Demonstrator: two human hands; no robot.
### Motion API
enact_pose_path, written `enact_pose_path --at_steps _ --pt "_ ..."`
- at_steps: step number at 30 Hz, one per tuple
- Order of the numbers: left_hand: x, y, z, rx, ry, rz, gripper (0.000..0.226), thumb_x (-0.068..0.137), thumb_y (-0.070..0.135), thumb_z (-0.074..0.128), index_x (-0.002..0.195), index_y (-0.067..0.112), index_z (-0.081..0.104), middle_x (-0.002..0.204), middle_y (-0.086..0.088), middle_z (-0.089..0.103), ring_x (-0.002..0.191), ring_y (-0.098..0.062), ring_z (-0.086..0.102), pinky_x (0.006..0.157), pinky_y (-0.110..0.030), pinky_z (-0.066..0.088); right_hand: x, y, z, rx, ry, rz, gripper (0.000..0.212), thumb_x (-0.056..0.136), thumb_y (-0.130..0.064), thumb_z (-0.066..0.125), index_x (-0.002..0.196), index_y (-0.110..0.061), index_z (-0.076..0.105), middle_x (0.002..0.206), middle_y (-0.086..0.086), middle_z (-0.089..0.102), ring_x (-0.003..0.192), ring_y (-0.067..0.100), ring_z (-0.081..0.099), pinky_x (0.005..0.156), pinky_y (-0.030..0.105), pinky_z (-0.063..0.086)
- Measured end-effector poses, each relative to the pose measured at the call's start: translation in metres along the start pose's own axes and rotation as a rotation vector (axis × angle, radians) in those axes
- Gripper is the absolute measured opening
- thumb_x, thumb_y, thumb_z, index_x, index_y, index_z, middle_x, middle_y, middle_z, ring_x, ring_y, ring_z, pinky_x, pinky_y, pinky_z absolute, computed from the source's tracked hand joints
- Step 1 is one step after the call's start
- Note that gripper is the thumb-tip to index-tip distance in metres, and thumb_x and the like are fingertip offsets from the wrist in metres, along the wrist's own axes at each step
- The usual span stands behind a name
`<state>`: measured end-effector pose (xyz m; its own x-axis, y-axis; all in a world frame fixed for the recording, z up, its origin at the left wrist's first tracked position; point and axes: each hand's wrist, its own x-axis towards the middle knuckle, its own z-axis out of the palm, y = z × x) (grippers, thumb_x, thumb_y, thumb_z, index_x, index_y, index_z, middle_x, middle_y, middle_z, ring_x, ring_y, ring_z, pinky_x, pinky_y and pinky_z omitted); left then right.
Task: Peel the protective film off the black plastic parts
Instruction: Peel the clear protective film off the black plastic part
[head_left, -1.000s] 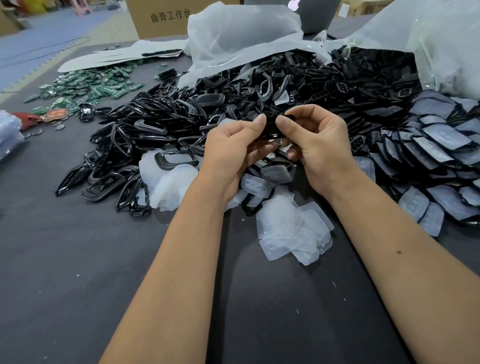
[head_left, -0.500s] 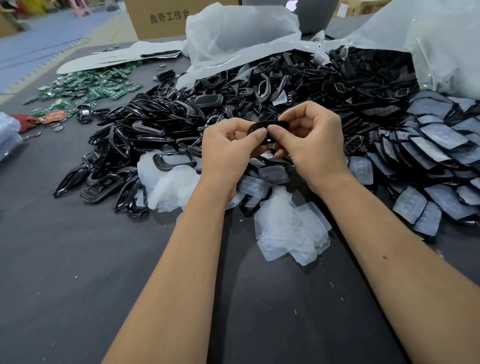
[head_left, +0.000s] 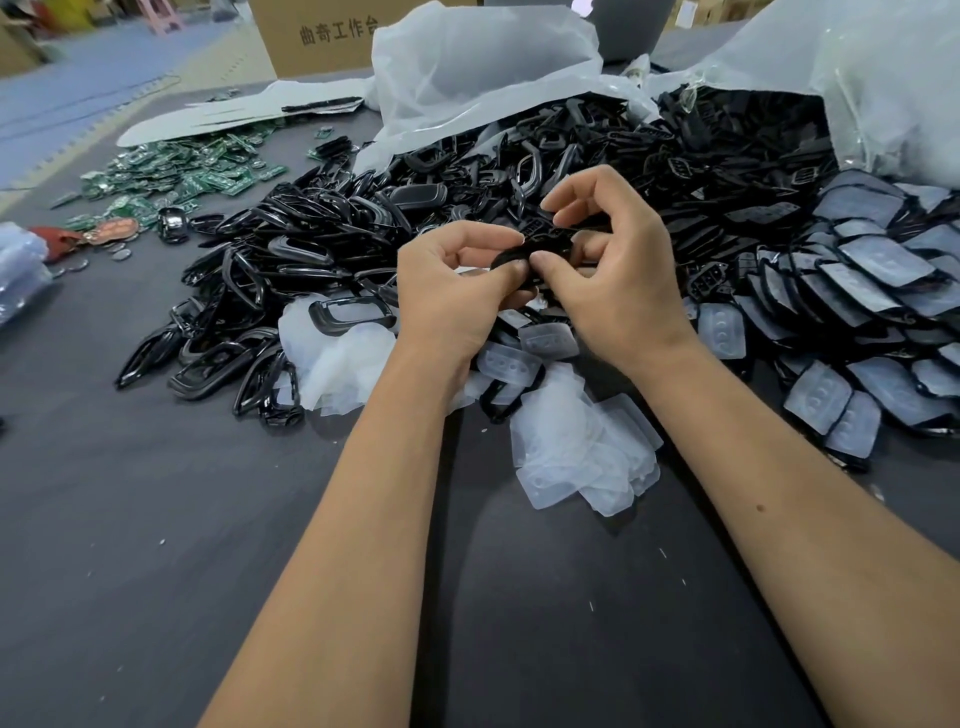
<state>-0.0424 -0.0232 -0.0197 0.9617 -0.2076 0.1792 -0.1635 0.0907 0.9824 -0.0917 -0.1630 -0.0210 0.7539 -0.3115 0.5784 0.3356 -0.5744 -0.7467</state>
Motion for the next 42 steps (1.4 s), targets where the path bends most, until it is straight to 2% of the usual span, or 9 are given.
enact_pose_path --at_steps 6,10,13,19,26,32,34,37,42 --pt "0.004 0.003 -0.008 0.051 0.103 0.08 0.023 0.081 -0.011 0.076 0.088 0.011 0.077 0.082 -0.01 0.072 0.062 -0.022 0.075 0.065 -0.031 0.062 -0.008 -0.009 0.002 -0.078 0.068 -0.018 0.041 0.083 -0.025 0.087 0.104 -0.005 0.058 0.092 0.006 0.064 0.067 0.017 0.061 0.061 0.028 0.054" --pt "0.011 0.003 -0.019 0.018 0.22 0.1 0.023 0.081 -0.012 0.074 0.093 0.008 0.077 0.089 -0.016 0.071 0.063 -0.019 0.074 0.068 -0.034 0.063 -0.011 -0.014 0.002 -0.288 -0.409 -0.095 0.041 0.071 -0.053 0.09 0.079 -0.017 0.07 0.078 -0.006 0.063 0.071 0.012 0.059 0.07 0.041 0.053" --pt "0.01 0.003 -0.024 -0.02 0.239 0.1 0.021 0.083 -0.011 0.073 0.093 0.007 0.076 0.078 -0.001 0.07 0.066 -0.019 0.075 0.07 -0.033 0.063 -0.012 -0.014 0.005 -0.334 -0.532 -0.004 0.037 0.063 -0.048 0.096 0.075 -0.024 0.071 0.087 -0.008 0.061 0.079 0.008 0.058 0.075 0.038 0.051" --pt "0.011 0.0 -0.022 0.034 0.281 0.116 0.02 0.081 -0.005 0.075 0.091 0.012 0.077 0.086 -0.006 0.065 0.074 -0.011 0.067 0.077 -0.038 0.064 -0.013 0.0 0.001 0.075 -0.268 0.143 0.02 0.08 -0.03 0.09 0.077 -0.015 0.076 0.07 -0.001 0.073 0.061 0.005 0.059 0.06 0.024 0.047" --pt "0.011 -0.001 -0.019 -0.009 0.278 0.129 0.024 0.081 -0.008 0.071 0.09 0.015 0.076 0.089 -0.012 0.068 0.066 -0.008 0.069 0.067 -0.028 0.06 -0.009 0.013 0.0 0.065 -0.01 0.244 0.026 0.085 -0.031 0.086 0.078 -0.02 0.063 0.066 0.001 0.07 0.053 0.006 0.059 0.057 0.026 0.049" --pt "0.01 -0.004 -0.015 0.017 0.388 0.133 0.023 0.079 -0.001 0.073 0.091 0.02 0.075 0.096 -0.016 0.069 0.084 -0.047 0.067 0.076 -0.046 0.064 -0.007 0.014 -0.002 0.041 0.103 0.292 0.038 0.091 -0.033 0.077 0.065 -0.017 0.056 0.058 -0.015 0.049 0.052 0.003 0.042 0.057 0.021 0.039" --pt "0.009 -0.003 -0.014 -0.012 0.352 0.135 0.024 0.08 -0.005 0.072 0.09 0.017 0.075 0.09 -0.01 0.069 0.075 -0.035 0.07 0.072 -0.038 0.064 -0.005 0.013 -0.003 0.229 0.156 0.362 0.033 0.092 -0.018 0.071 0.068 -0.002 0.056 0.055 -0.014 0.053 0.048 0.002 0.04 0.052 0.02 0.037" --pt "0.007 -0.004 -0.011 -0.011 0.24 0.126 0.025 0.08 -0.01 0.071 0.089 0.013 0.075 0.08 0.002 0.071 0.067 -0.016 0.074 0.072 -0.037 0.065 -0.005 0.007 -0.007 0.512 0.187 0.481 0.04 0.093 -0.006 0.063 0.057 -0.015 0.049 0.068 0.0 0.072 0.043 0.007 0.034 0.039 0.02 0.028" --pt "0.003 -0.005 -0.005 0.018 0.096 0.08 0.026 0.079 -0.01 0.072 0.087 0.015 0.077 0.087 -0.004 0.07 0.067 -0.018 0.076 0.075 -0.038 0.065 -0.003 0.004 -0.01 0.8 0.107 0.494 0.039 0.102 -0.033 0.063 0.069 -0.013 0.059 0.07 0.01 0.058 0.051 0.015 0.046 0.043 0.024 0.031"
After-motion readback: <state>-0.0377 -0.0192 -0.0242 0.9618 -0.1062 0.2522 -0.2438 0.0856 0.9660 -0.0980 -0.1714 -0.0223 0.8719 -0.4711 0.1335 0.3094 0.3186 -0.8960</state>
